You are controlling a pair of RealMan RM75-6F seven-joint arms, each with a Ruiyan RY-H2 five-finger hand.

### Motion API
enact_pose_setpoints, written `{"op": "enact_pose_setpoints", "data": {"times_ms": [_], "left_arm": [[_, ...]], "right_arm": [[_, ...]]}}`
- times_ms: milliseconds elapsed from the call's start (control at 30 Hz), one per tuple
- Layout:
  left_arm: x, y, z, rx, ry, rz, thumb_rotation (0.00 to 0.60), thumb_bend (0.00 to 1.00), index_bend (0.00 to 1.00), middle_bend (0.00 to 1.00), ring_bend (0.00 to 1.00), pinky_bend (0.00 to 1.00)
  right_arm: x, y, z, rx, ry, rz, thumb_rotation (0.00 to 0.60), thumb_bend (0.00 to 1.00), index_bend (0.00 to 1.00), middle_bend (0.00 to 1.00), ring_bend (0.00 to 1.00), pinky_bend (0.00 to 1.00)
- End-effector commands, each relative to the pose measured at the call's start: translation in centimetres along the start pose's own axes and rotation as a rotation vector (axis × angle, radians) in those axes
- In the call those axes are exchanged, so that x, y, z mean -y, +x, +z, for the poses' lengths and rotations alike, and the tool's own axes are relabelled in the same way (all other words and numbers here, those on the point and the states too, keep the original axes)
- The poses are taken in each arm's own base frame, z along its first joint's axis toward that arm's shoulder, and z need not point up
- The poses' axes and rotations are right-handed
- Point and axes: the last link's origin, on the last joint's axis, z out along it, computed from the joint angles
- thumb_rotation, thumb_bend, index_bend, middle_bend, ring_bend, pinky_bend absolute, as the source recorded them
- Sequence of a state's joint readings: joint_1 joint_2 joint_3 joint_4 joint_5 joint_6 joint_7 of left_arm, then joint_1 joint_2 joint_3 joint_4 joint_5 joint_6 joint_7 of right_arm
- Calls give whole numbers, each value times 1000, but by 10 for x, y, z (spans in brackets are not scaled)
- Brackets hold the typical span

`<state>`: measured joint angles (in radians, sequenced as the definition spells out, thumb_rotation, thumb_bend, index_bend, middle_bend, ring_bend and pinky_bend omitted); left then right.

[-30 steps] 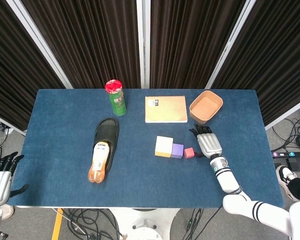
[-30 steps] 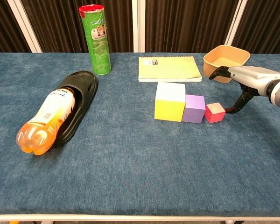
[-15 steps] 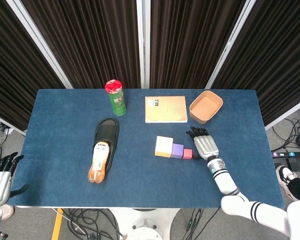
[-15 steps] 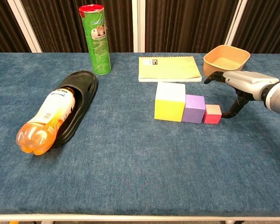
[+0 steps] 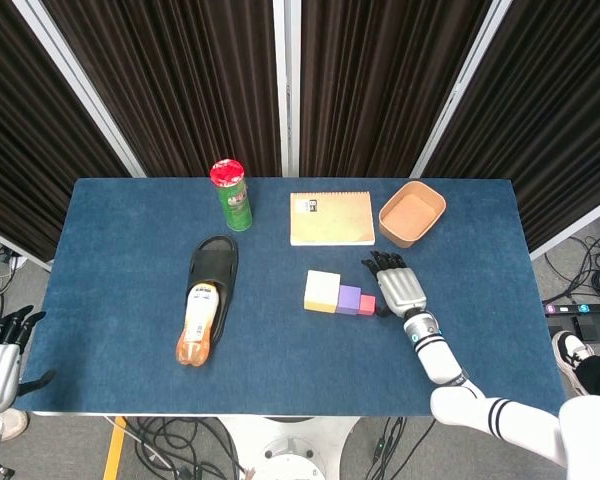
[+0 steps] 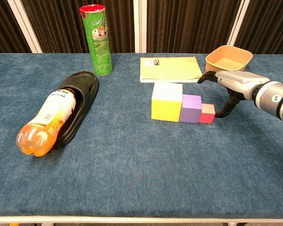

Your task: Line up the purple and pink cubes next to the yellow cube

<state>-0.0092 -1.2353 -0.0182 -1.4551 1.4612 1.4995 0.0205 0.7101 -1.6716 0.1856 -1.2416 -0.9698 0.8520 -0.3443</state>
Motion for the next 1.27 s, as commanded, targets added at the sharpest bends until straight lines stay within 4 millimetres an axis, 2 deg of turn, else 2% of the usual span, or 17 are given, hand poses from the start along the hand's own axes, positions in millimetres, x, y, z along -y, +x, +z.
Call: {"op": "enact_pose_setpoints", "data": {"times_ms": [33, 267, 500, 600, 867, 1067, 1167, 1267], "left_arm": [[0, 0, 0, 1, 2, 0, 600, 29, 215, 216, 149, 164], [1, -1, 1, 1, 2, -1, 600, 30, 215, 216, 149, 164], [-2, 1, 2, -7, -12, 0, 600, 30, 216, 215, 149, 164], [-4, 1, 4, -10, -17, -1, 600, 29, 215, 216, 149, 164], [-9, 2, 12, -10, -35, 4, 600, 30, 215, 216, 149, 164], [-17, 2, 18, -9, -53, 7, 600, 29, 215, 216, 149, 164], [-21, 3, 20, -14, -60, 7, 600, 29, 216, 215, 149, 164], [-24, 3, 21, -17, -66, 4, 600, 30, 215, 215, 149, 164]], "right_arm": [[4, 0, 3, 0, 4, -3, 600, 96, 118, 0, 0, 0], [1, -1, 1, 2, -4, -22, 600, 96, 117, 0, 0, 0], [-13, 8, -16, -29, -21, -11, 600, 99, 115, 0, 0, 0], [-29, 19, -38, -74, -22, -6, 600, 104, 114, 0, 0, 0], [-82, 51, -141, -236, -33, -40, 600, 229, 89, 10, 0, 0], [-98, 59, -206, -359, -38, -23, 600, 256, 69, 9, 0, 0], [-102, 59, -229, -398, -50, -11, 600, 256, 69, 9, 0, 0], [-103, 60, -239, -409, -56, 1, 600, 256, 68, 7, 0, 0]]}}
